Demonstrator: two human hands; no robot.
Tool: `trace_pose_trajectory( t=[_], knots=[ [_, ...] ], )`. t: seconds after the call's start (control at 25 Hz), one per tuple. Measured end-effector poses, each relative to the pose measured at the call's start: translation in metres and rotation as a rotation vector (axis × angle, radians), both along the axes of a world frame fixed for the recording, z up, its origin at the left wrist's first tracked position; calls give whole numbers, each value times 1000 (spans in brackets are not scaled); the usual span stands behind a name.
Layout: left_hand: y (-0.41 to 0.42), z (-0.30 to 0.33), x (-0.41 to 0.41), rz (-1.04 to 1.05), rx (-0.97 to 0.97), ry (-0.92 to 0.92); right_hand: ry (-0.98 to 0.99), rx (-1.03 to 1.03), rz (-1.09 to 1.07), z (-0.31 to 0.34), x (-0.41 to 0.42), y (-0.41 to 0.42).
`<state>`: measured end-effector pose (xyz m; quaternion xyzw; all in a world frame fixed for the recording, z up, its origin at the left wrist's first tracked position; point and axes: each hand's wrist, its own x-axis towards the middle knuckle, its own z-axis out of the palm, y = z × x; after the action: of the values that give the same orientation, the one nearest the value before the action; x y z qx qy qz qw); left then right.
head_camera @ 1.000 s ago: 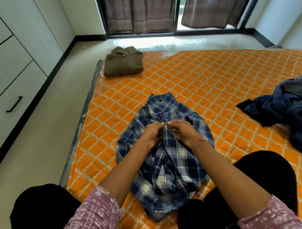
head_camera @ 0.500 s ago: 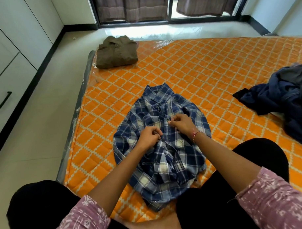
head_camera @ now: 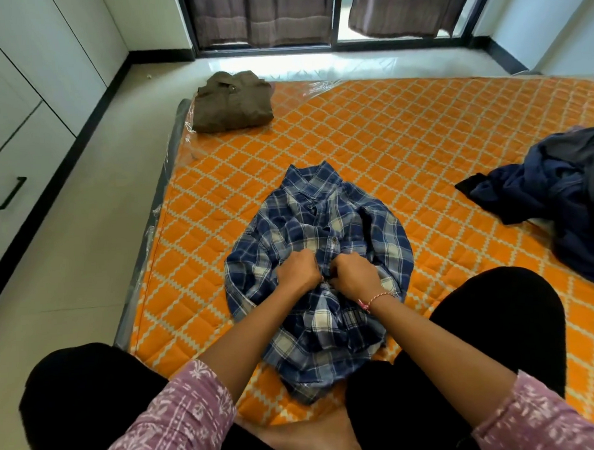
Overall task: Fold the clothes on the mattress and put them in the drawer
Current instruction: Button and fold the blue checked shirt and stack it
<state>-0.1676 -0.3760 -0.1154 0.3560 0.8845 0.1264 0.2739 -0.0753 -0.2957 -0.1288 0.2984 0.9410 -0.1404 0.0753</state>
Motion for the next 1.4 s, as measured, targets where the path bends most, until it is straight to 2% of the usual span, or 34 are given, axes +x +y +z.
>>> trace_pose_trajectory(
  t=[0.08,0.16,0.24,0.32,0.36,0.4,0.48,0.6,0.84,0.96,1.04,1.08,1.24,1.32,1.4],
  knots=[
    [2,5,1,-9,-51,-5,-1,19,-18,-1,1,-2],
    [2,8,-1,-36,-49,-44,73,-75,-112,0,5,-2],
    [0,13,-5,-10,62,-166,283,-386,-360,7,9,0],
    [-2,19,-9,73,192,-331,553,-867,-668,22,14,4],
    [-3,22,-10,129,248,-409,635,-1060,-757,29,17,6],
    [-5,25,-9,179,289,-461,662,-1144,-790,34,19,8],
    [-6,28,-5,221,338,-466,616,-1109,-743,39,21,8],
    [-5,30,-1,207,367,-403,582,-901,-634,40,20,5],
    [-5,36,0,232,390,-437,557,-691,-571,45,14,0],
    [-4,38,-1,185,335,-308,561,-481,-619,48,11,3],
    [-2,40,-2,167,297,-231,589,-521,-622,51,7,5],
    [0,42,-2,187,303,-263,571,-541,-591,52,5,3],
    [-1,50,-7,300,337,-586,520,-546,-569,53,5,-4],
    [-1,50,-11,324,342,-651,566,-669,-619,52,5,-3],
    [-1,48,-12,334,362,-633,608,-832,-662,54,5,-2]
  ],
)
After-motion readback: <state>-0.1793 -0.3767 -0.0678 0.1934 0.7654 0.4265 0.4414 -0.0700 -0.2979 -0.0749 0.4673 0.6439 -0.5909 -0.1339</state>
